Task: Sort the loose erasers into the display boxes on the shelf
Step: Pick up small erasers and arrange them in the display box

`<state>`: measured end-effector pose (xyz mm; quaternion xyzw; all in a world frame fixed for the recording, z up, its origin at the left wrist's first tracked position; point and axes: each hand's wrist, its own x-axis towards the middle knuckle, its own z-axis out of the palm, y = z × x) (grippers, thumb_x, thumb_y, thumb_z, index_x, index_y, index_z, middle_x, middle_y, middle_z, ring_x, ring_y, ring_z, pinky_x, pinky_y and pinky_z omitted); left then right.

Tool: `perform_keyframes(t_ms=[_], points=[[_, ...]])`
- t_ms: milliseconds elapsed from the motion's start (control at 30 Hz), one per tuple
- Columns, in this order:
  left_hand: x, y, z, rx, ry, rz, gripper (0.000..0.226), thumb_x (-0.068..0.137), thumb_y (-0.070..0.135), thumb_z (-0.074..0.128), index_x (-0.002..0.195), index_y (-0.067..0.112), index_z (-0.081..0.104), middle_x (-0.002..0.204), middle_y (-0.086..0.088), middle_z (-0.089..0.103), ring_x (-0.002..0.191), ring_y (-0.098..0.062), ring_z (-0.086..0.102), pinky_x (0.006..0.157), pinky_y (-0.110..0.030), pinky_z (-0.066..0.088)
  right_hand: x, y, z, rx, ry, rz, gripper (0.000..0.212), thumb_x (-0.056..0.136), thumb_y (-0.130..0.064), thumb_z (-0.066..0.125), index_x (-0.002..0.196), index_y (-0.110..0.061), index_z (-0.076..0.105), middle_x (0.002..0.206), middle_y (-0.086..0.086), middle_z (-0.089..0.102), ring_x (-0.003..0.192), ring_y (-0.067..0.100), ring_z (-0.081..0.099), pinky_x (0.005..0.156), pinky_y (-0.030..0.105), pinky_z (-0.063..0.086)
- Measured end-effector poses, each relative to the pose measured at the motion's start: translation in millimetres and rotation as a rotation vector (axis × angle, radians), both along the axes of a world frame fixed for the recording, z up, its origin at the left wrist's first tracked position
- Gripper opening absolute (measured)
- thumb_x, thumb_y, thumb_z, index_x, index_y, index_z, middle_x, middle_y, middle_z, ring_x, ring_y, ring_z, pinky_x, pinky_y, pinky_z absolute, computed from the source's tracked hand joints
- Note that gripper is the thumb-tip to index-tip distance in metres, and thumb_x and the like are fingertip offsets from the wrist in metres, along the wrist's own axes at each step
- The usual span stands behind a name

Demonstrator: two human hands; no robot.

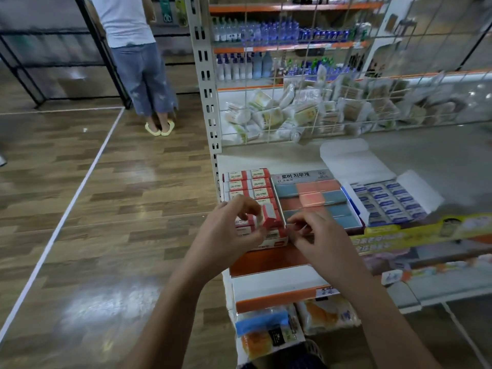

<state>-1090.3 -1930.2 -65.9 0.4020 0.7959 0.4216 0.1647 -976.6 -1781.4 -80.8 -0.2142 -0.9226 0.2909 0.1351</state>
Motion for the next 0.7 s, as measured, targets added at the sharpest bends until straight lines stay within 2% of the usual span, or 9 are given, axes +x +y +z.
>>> perform_keyframes(t_ms=[100,233,367,533,700], points=[[3.6,9.5,-4.5,-0.049,0.126,-0.009,0.026,0.082,0.033,0.067,0.102,0.035,0.051,0.096,0.029,0.045,0.098,0.001,0.047,0.084,-0.019,0.045,0.6,-3.0,-5.0,0.019,-0.003,-0.012,0.019,0.087,-0.021,0.062,0.106,-0.02,0.061,0.094,-0.014,0.049,0.098,0.009,0.051,0.085,0.021,0.045],[1.3,12.5,-14.3,-0.052,0.198,-0.004,0.025,0.079,0.035,0.068,0.097,0.035,0.051,0.095,0.027,0.048,0.1,-0.004,0.047,0.087,-0.03,0.047,1.8,-2.7,-7.2,0.016,0.005,-0.021,0.02,0.086,-0.021,0.063,0.106,-0.02,0.062,0.095,-0.014,0.051,0.102,0.011,0.05,0.089,0.025,0.046],[0.1,14.1,-15.0,-0.047,0.226,0.0,0.031,0.079,0.037,0.067,0.103,0.039,0.047,0.097,0.026,0.051,0.103,-0.002,0.047,0.086,-0.026,0.047,2.4,-3.7,-8.9,0.012,-0.004,-0.005,0.016,0.087,-0.023,0.063,0.103,-0.019,0.064,0.093,-0.013,0.053,0.099,0.009,0.051,0.087,0.021,0.047],[-1.1,17.4,-11.4,-0.124,0.339,-0.071,0.04,0.086,0.039,0.059,0.124,0.042,0.046,0.118,0.018,0.056,0.117,-0.004,0.041,0.092,-0.021,0.034,3.0,-4.1,-9.4,-0.007,-0.022,-0.005,0.014,0.088,-0.02,0.061,0.101,-0.016,0.066,0.094,-0.011,0.054,0.098,0.009,0.052,0.088,0.019,0.044],[0.7,20.7,-12.0,-0.102,0.401,-0.09,0.038,0.086,0.035,0.061,0.122,0.038,0.049,0.109,0.018,0.059,0.108,-0.003,0.045,0.083,-0.016,0.033,3.9,-3.4,-11.6,0.002,-0.038,-0.002,0.011,0.088,-0.019,0.062,0.098,-0.017,0.065,0.093,-0.011,0.053,0.094,0.007,0.05,0.075,0.004,0.032]])
